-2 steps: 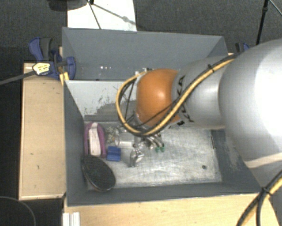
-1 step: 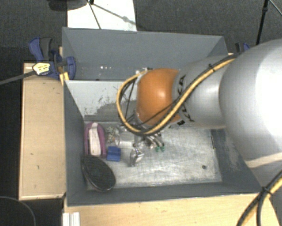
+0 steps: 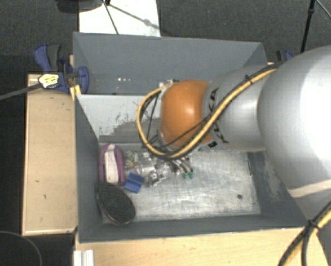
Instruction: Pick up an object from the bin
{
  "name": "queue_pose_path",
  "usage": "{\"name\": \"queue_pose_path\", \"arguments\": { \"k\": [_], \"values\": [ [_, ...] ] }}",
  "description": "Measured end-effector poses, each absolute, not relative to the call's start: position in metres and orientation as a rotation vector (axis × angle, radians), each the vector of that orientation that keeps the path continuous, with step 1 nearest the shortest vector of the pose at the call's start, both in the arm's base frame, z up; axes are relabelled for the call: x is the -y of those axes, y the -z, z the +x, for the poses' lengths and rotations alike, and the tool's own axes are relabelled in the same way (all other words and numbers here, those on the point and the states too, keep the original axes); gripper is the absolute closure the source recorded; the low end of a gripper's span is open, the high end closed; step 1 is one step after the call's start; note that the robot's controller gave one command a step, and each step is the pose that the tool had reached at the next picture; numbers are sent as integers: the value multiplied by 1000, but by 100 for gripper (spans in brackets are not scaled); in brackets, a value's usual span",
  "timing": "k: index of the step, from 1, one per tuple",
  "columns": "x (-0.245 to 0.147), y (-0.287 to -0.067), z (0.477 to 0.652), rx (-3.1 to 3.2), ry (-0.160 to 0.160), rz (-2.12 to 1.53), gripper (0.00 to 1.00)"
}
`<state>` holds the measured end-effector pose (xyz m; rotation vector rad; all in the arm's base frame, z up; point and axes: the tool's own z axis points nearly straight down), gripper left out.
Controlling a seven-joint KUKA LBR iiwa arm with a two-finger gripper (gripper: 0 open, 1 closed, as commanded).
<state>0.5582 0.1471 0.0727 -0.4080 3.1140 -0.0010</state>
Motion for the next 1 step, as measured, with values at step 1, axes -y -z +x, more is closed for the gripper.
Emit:
{"name": "queue_pose_path", "arguments": {
  "k": [1],
  "values": [
    [-148,-125,560,-3107,-2,-401,100]
  ]
}}
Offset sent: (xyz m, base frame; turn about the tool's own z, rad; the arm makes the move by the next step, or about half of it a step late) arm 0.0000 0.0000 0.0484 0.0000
